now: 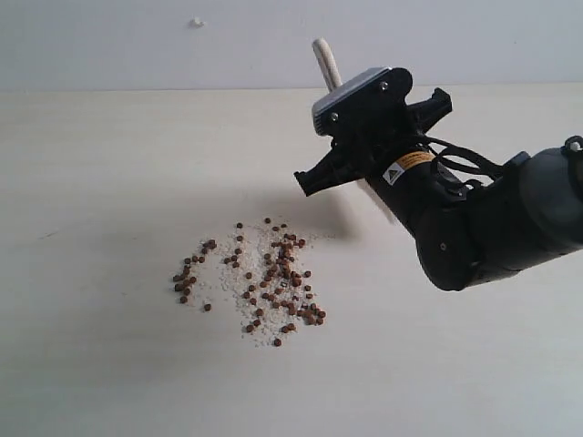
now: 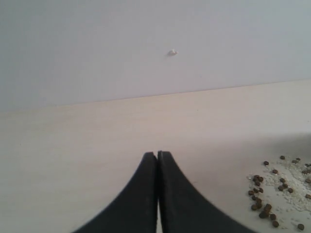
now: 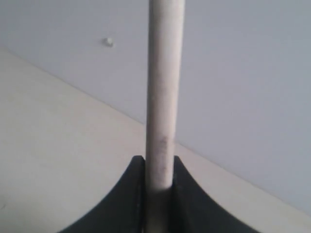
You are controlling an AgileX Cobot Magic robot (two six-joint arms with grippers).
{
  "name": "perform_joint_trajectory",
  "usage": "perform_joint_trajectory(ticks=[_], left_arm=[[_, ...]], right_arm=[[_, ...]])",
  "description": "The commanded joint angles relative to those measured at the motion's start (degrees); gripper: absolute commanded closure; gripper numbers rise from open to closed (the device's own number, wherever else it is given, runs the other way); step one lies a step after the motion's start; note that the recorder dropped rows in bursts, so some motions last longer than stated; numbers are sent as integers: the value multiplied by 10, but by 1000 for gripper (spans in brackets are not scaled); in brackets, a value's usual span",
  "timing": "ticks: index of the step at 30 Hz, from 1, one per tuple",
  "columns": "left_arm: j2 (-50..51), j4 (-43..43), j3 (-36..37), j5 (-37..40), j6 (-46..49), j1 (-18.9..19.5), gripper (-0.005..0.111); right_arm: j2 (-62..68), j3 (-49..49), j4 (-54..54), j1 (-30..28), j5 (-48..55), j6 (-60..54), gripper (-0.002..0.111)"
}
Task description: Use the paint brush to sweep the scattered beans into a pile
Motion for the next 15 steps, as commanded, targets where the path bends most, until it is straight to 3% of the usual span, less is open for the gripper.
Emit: perform_joint_trajectory(ticks=[1,8,15], left_arm=[[-3,-5,0,-3,-3,-2,107],[-3,-5,0,-3,-3,-2,107],[-3,-5,0,-3,-3,-2,107]], right_arm=[[27,-2,-42,-6,7,14,108],[49,-2,-96,-6,14,106,108],[49,-3,-244,-4,0,198,108]])
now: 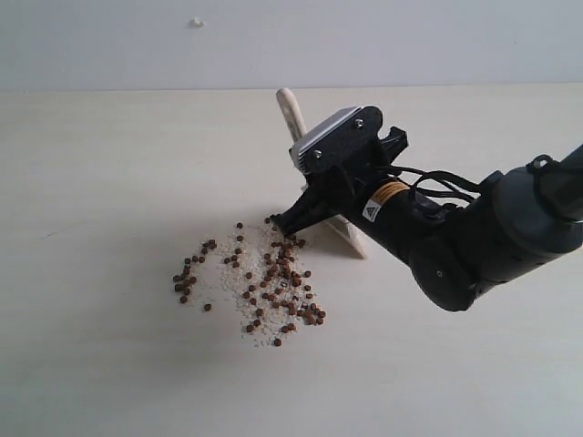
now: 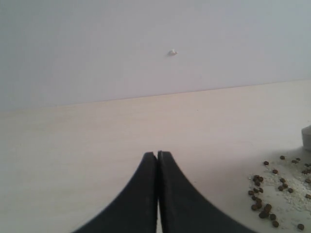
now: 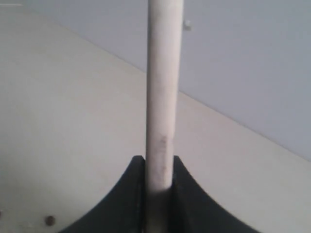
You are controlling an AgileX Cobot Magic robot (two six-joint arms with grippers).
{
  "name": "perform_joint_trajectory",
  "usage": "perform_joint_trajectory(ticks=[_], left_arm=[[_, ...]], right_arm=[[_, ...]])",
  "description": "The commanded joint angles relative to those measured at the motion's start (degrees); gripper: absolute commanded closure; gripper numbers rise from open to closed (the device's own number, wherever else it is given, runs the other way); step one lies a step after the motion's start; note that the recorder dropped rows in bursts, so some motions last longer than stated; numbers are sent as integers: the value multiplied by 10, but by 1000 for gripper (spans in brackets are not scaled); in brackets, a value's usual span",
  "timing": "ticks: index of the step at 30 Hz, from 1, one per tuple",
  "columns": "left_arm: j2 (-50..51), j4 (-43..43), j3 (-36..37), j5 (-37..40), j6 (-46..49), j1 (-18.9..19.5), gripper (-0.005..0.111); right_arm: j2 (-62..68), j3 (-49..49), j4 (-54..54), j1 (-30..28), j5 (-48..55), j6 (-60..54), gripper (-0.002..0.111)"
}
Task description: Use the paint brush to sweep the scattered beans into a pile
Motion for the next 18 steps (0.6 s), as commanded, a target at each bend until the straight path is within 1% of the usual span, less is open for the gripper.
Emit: perform_joint_trajectory(ticks=[1,3,9,14,18], left_arm=[[-3,-5,0,-3,-3,-2,107],[-3,-5,0,-3,-3,-2,107],[-3,-5,0,-3,-3,-2,107],[-3,-5,0,-3,-3,-2,107],[-3,-5,0,-3,-3,-2,107]], right_arm=[[2,-3,-71,0,-12,62,108],[2,-3,-75,0,-12,84,108],[-2,-3,-151,0,-48,163,108],[-33,-2,-101,0,-26,126,108],[-65,-2,-68,0,-36,77,108]])
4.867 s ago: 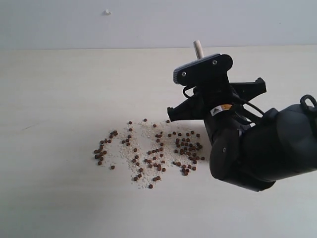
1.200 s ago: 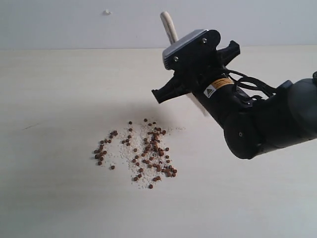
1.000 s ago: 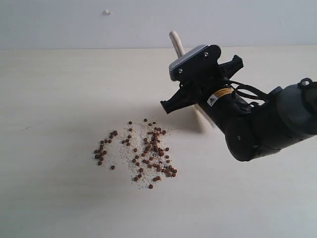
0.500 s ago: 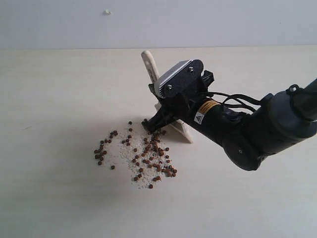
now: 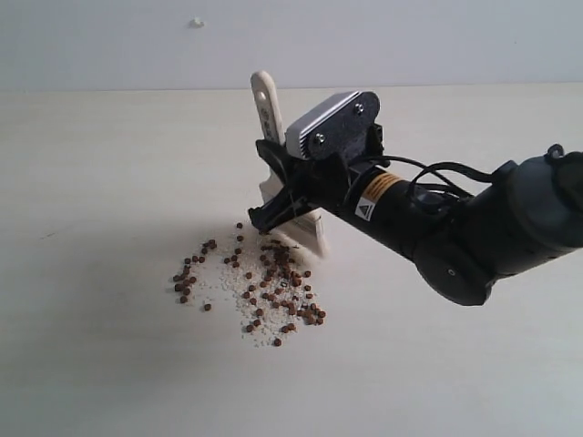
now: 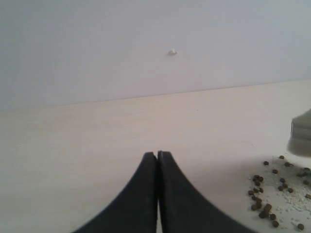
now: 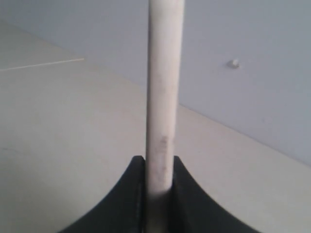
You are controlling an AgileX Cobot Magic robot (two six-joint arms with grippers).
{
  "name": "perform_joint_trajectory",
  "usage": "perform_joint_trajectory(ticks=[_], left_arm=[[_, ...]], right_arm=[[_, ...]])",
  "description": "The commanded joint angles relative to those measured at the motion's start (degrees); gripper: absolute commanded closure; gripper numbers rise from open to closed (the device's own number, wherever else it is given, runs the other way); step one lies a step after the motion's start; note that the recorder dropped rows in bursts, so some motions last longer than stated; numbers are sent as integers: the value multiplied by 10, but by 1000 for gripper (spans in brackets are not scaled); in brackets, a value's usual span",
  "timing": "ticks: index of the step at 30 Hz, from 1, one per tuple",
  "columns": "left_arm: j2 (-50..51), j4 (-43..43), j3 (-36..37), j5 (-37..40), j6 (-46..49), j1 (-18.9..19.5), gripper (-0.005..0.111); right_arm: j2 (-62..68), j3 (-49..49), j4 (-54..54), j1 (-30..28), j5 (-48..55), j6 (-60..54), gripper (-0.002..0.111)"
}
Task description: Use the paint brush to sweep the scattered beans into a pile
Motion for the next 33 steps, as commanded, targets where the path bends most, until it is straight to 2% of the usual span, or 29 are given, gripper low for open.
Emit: perform_joint_trajectory(ticks=[1,6,8,12,20,26,29,33], left_arm=[[-3,-5,0,-3,-3,-2,107],[-3,-5,0,-3,-3,-2,107],[-3,-5,0,-3,-3,-2,107],[-3,-5,0,-3,-3,-2,107],[-3,-5,0,-3,-3,-2,107],[-3,-5,0,-3,-3,-2,107],[-3,-5,0,-3,-3,-2,107],[-3,-5,0,-3,-3,-2,107]], right_arm=[[-37,-5,34,0,-14,-58,108],[12,-61,24,-2,-4,-109,108],[55,-104,-23,-2,2,-131,108],[97,-176,-146,-5,100,-140,108],[95,-181,-444,-18,129,59,108],[66,-181,-560,-18,153,150,108],[39,-181,-562,-18,211,160,108],[-8,-181,-485,-18,257,137,108]])
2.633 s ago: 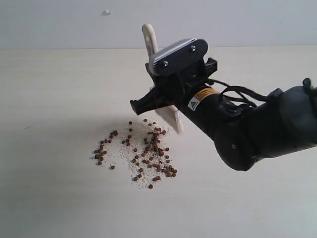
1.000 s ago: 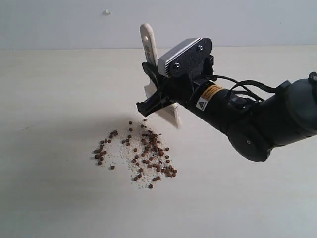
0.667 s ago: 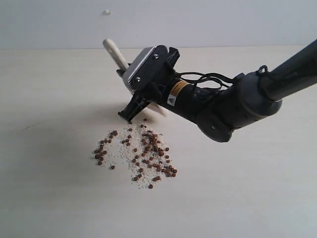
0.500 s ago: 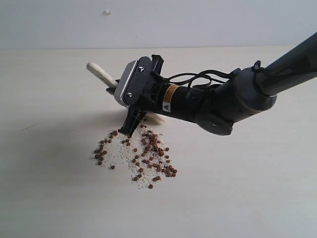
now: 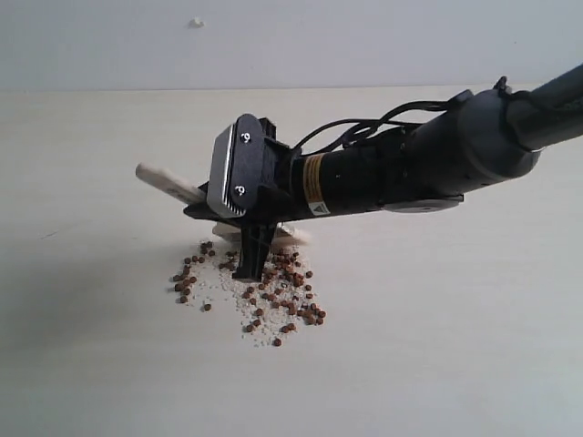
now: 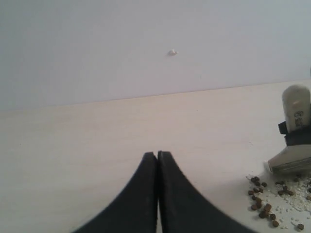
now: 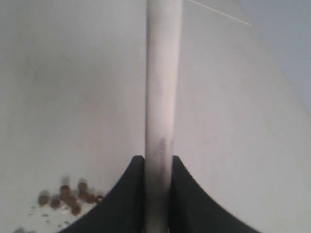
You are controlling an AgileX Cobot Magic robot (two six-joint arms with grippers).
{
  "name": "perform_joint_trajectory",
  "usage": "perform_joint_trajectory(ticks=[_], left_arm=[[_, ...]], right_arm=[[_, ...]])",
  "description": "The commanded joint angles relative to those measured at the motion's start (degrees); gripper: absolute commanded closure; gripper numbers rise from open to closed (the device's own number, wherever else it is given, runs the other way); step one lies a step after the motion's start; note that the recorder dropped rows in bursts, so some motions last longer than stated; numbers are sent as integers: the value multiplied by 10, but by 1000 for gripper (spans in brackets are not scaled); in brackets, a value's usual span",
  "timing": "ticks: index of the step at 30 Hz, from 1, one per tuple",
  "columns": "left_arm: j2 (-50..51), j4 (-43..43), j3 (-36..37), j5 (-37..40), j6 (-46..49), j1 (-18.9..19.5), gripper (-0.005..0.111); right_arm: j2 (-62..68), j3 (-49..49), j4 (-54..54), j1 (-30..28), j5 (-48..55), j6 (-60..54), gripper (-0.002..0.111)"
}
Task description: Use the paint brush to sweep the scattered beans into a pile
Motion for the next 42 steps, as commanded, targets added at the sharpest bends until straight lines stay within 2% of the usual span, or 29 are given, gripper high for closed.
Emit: perform_joint_trajectory(ticks=[1,4,8,10,13,18,22,25,28,36,42], left_arm=[[-3,-5,0,-3,-3,-2,107],[-3,-5,0,-3,-3,-2,107],[-3,-5,0,-3,-3,-2,107],[-3,-5,0,-3,-3,-2,107],[-3,-5,0,-3,-3,-2,107],[-3,-5,0,-3,-3,-2,107],[-3,-5,0,-3,-3,-2,107],[-3,-5,0,-3,-3,-2,107],[-3,-5,0,-3,-3,-2,107],[-3,-5,0,-3,-3,-2,107],[-3,-5,0,-3,-3,-2,107]], right_arm=[[-54,0,95,-3,59,-21,108],[-93,0,229,-2,108,-50,108],[-137,9,411,2,137,-32,108],[-149,20,528,17,138,-31,108],[-150,33,659,68,125,-72,108],[-109,40,968,184,-7,-184,108],[-68,39,1128,268,-147,-185,108],[-32,18,1198,316,-215,-172,108],[4,-18,1271,338,-225,-177,108],[95,-129,1297,345,-207,-165,108],[112,-160,1361,345,-212,-276,108]])
